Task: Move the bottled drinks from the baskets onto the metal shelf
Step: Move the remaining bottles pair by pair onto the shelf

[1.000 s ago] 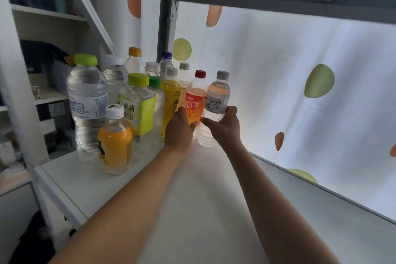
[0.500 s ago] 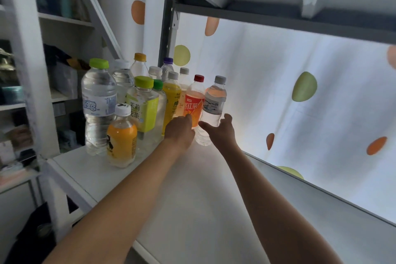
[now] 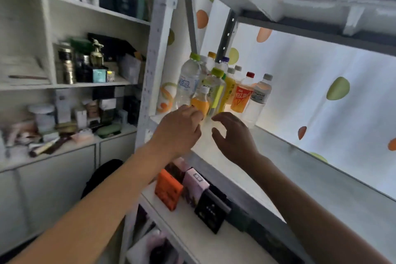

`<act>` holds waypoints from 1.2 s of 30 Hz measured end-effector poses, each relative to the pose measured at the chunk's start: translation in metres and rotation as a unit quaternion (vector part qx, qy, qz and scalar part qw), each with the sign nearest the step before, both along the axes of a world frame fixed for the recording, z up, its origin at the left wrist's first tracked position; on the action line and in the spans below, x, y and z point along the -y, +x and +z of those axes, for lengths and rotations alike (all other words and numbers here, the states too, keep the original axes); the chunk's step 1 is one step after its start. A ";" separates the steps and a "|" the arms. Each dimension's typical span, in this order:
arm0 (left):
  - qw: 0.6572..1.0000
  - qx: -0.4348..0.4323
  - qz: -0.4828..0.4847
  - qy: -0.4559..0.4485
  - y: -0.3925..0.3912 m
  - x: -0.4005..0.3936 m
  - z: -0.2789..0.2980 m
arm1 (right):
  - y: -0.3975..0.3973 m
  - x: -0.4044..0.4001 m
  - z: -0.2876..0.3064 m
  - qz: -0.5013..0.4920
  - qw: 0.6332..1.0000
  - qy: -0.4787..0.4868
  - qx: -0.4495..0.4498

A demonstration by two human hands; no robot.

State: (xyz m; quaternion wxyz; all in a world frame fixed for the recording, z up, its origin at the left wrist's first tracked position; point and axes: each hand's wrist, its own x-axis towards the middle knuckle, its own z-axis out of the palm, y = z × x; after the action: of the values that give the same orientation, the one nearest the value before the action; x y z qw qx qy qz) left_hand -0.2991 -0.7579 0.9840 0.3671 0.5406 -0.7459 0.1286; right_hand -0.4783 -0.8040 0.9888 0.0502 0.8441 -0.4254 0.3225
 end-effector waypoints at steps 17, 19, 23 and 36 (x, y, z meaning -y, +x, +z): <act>0.923 -0.003 0.379 0.073 0.273 -0.413 -0.112 | 0.346 -0.287 -0.099 0.428 0.898 -0.021 -0.096; 0.902 -0.018 0.426 0.074 0.285 -0.457 -0.116 | 0.377 -0.323 -0.104 0.471 0.877 -0.019 -0.097; 0.854 -0.036 0.515 0.065 0.302 -0.535 -0.127 | 0.437 -0.390 -0.116 0.558 0.826 -0.010 -0.084; 0.644 -0.075 0.749 0.134 0.363 -0.741 -0.148 | 0.617 -0.613 -0.155 0.758 0.643 0.091 -0.054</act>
State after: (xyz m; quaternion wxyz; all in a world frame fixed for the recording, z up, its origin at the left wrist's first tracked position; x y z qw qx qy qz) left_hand 0.0639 -0.0165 0.8357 0.1242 0.9660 -0.0652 0.2174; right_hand 0.1390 -0.1906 0.8339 -0.2661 0.8876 0.3397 0.1612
